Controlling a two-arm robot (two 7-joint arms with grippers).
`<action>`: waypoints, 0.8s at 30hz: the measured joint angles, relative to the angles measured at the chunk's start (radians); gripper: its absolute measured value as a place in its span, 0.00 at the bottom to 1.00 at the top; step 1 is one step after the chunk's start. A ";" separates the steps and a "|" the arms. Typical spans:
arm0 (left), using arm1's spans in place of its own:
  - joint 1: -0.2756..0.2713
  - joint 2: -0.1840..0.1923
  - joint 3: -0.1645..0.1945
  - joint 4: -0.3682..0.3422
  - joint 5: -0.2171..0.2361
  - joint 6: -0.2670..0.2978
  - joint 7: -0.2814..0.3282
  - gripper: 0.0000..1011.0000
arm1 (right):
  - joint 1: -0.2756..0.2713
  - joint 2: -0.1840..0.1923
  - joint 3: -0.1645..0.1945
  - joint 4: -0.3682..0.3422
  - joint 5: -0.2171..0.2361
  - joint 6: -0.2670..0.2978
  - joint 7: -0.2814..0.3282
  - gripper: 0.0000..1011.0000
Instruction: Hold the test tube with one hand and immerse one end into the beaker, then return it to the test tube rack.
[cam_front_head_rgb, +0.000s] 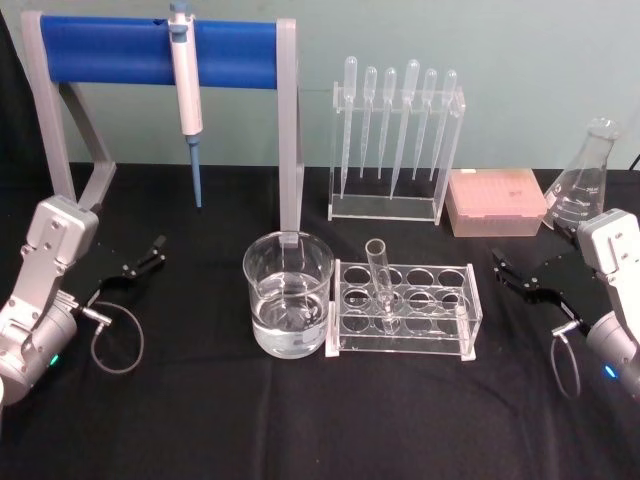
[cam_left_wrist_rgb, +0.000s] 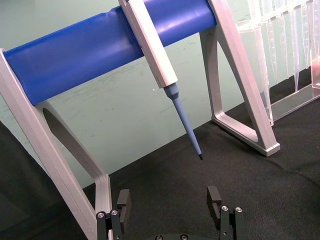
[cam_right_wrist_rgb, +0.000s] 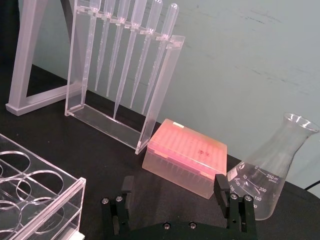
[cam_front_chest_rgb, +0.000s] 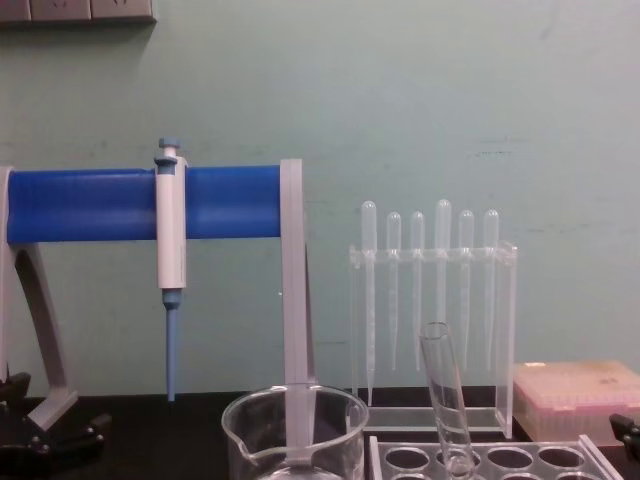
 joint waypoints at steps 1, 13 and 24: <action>0.000 0.000 0.000 0.000 0.000 0.000 0.000 0.99 | 0.000 0.000 0.000 0.000 0.000 0.000 0.000 0.99; 0.000 0.000 0.000 0.000 0.000 0.000 0.000 0.99 | 0.000 0.000 0.000 0.000 0.000 0.000 0.000 0.99; 0.000 0.000 0.000 0.000 0.000 0.000 0.000 0.99 | 0.000 0.000 0.000 0.000 0.000 0.000 0.000 0.99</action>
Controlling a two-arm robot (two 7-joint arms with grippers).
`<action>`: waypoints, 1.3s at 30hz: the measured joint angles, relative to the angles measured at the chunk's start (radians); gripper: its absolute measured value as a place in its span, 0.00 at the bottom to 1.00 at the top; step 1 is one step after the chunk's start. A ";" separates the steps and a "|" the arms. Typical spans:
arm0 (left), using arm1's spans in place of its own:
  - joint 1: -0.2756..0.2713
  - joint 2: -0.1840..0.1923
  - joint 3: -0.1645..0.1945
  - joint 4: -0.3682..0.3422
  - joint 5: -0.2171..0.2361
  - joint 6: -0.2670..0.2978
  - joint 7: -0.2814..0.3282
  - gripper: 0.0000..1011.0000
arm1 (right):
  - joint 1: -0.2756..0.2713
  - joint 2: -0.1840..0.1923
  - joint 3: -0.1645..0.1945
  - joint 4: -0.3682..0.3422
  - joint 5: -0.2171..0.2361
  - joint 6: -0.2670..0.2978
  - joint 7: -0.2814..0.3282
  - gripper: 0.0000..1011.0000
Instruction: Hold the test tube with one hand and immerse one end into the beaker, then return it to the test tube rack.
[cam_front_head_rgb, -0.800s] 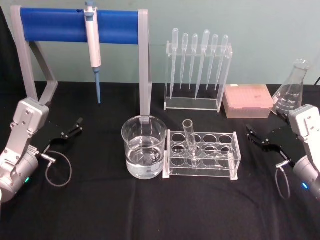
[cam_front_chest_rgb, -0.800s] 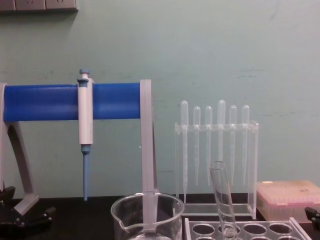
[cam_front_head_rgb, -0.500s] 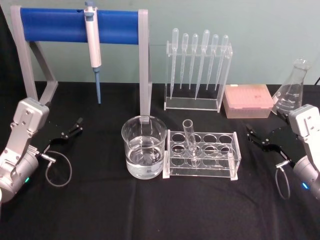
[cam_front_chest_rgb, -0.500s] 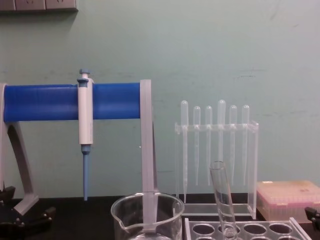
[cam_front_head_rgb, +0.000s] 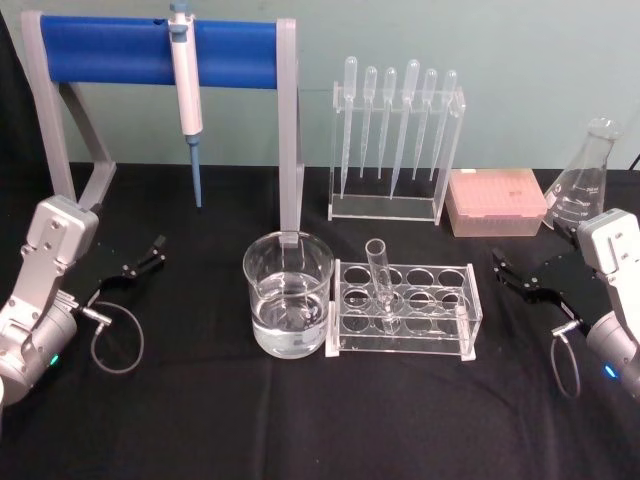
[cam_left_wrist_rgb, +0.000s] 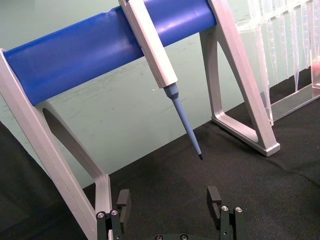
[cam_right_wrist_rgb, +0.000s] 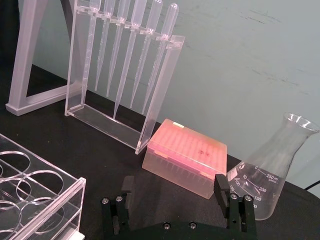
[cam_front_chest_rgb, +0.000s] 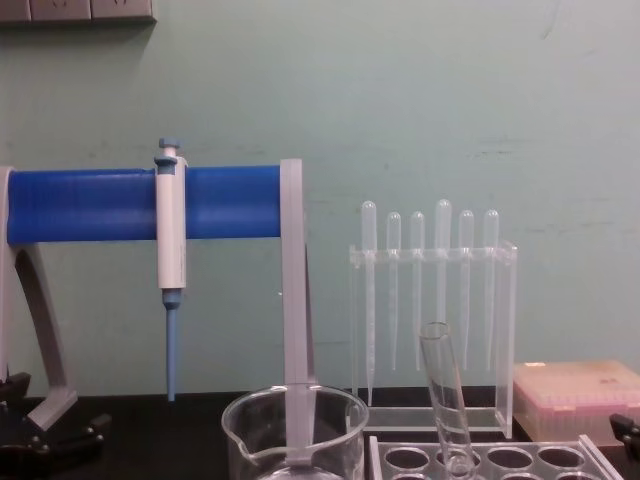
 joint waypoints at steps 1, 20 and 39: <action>0.000 0.000 0.000 0.000 0.000 0.000 0.000 0.99 | 0.000 0.000 0.000 0.000 0.000 0.000 0.000 0.99; 0.000 0.000 0.000 0.000 0.000 0.000 0.000 0.99 | 0.000 0.000 0.000 0.000 0.000 0.000 0.000 0.99; 0.000 0.000 0.000 0.000 0.000 0.000 0.000 0.99 | -0.087 0.055 0.099 -0.206 0.060 0.035 0.069 0.99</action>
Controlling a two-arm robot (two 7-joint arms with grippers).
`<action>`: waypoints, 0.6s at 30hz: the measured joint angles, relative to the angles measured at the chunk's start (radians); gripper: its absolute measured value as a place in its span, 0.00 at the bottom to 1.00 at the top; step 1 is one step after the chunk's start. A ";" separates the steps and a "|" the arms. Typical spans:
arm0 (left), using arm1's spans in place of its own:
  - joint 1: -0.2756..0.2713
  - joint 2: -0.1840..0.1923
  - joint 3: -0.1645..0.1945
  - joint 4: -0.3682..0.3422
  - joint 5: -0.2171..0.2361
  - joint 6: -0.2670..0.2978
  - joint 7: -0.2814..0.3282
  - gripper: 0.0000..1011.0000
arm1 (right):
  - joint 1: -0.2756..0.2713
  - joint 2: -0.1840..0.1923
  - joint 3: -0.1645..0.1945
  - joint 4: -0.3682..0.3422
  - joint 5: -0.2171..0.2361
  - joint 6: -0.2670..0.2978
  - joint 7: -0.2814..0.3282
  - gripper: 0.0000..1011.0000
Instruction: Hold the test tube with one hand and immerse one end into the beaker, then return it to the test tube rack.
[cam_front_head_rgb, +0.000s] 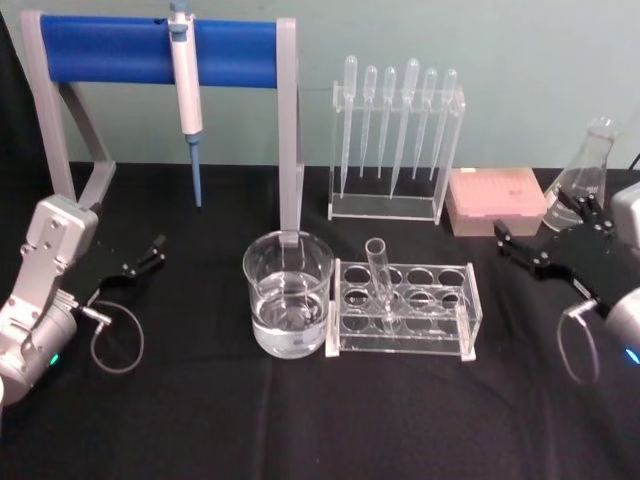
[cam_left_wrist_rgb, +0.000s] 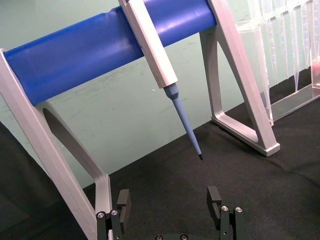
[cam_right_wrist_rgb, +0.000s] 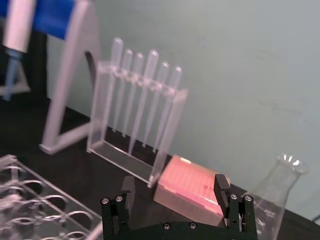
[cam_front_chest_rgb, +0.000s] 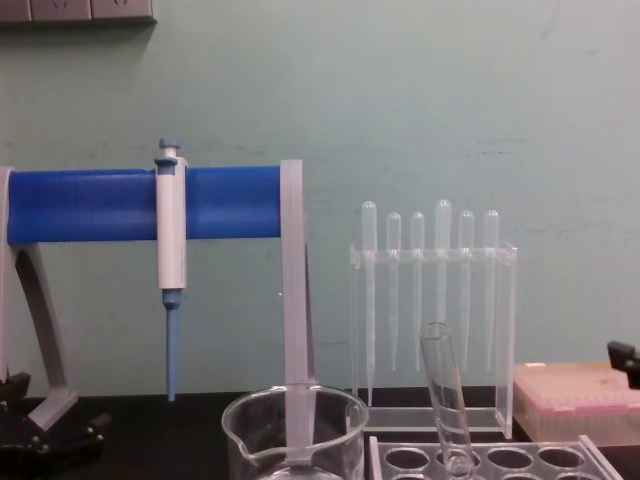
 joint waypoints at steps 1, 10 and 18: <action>0.000 0.000 0.000 0.000 0.000 0.000 0.000 0.99 | -0.009 0.008 0.006 -0.014 0.008 0.000 0.010 0.99; 0.000 0.000 0.000 0.000 0.000 0.000 0.000 0.99 | -0.099 0.115 0.049 -0.140 0.104 0.001 0.196 0.99; 0.000 0.000 0.000 0.000 0.000 0.000 0.000 0.99 | -0.100 0.155 0.031 -0.180 0.133 0.011 0.349 0.99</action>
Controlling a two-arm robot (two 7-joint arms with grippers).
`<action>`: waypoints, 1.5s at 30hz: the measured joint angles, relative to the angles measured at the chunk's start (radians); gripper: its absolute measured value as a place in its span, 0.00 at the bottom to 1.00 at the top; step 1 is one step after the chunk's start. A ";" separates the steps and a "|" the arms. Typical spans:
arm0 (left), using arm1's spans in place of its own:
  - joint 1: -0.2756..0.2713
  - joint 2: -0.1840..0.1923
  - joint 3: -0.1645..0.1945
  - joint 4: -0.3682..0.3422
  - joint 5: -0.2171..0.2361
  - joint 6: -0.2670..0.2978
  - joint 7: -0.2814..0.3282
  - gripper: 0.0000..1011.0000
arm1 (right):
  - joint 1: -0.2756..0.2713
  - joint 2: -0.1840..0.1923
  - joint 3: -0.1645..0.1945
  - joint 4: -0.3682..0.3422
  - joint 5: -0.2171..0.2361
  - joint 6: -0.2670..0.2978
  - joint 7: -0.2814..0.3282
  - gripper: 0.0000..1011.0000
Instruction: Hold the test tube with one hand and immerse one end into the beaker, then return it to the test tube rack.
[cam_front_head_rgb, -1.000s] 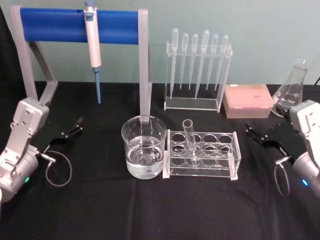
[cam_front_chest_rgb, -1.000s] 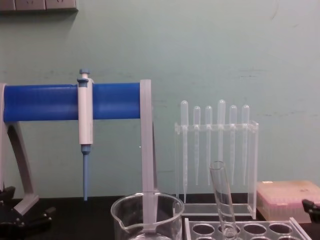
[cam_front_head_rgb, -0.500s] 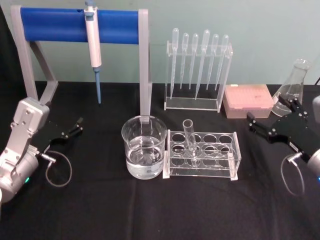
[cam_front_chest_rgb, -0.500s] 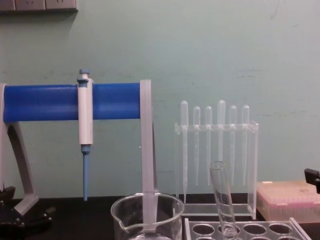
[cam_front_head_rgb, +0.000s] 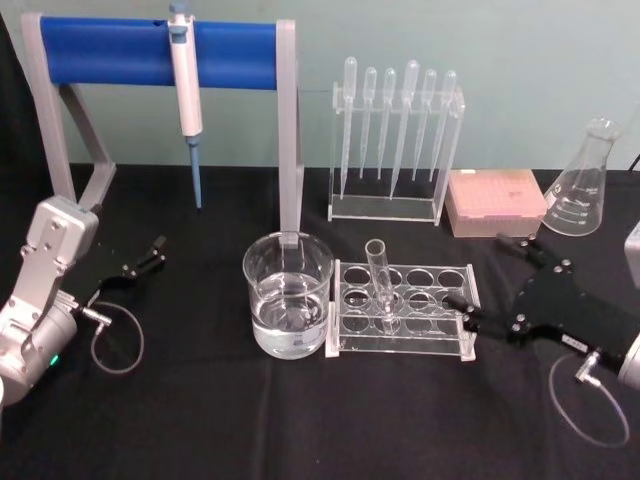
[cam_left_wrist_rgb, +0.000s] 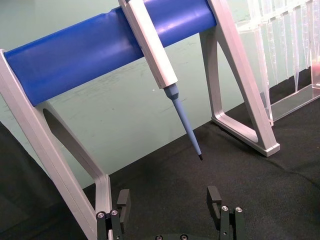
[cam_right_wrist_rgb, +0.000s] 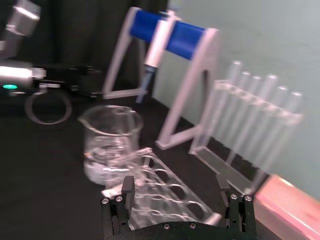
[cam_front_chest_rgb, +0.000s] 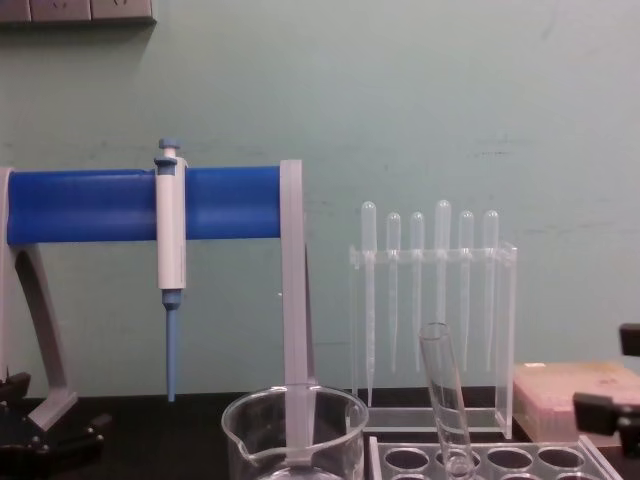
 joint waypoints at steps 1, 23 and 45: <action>0.000 0.000 0.000 0.000 0.000 0.000 0.000 0.99 | 0.007 0.002 -0.006 -0.004 0.002 0.005 0.027 0.99; 0.000 0.000 0.000 0.000 0.000 0.000 0.000 0.99 | 0.210 -0.116 -0.118 0.075 -0.015 0.160 0.201 0.99; 0.000 0.000 0.000 0.000 0.000 0.000 0.000 0.99 | 0.310 -0.177 -0.187 0.166 -0.062 0.195 0.222 0.99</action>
